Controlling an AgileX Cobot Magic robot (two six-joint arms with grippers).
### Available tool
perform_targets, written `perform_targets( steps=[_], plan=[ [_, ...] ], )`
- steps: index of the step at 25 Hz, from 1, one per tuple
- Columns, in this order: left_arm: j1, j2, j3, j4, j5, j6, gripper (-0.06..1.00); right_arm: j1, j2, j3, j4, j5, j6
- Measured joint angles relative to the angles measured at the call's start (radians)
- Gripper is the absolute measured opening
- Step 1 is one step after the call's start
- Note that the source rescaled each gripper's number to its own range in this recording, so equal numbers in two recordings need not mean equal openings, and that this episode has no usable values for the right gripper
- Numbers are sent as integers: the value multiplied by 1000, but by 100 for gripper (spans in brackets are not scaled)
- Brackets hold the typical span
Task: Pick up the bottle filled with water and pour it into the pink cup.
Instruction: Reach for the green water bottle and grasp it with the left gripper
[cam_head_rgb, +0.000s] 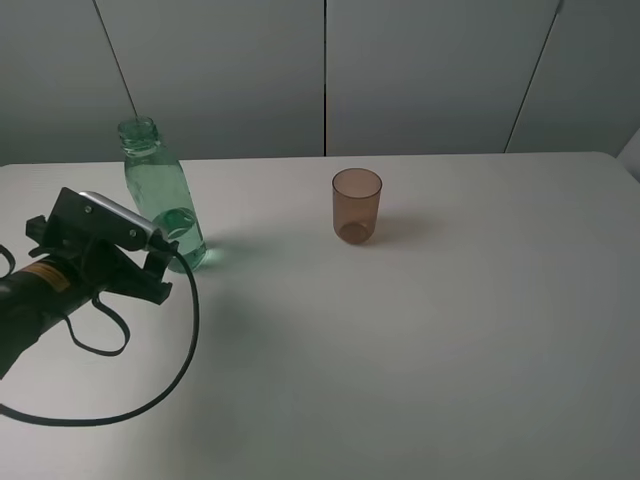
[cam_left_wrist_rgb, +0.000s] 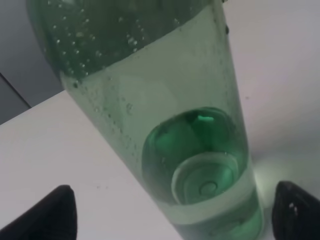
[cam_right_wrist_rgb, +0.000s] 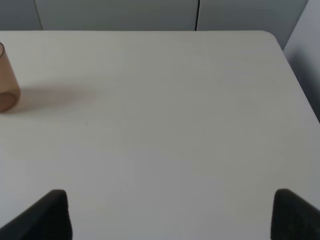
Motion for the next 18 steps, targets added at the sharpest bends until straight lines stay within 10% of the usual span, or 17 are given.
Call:
perform_targets(
  steps=[18],
  plan=[
    [0,88,-114,2,-2,0,100,0,0,0,0,0,0]
  ],
)
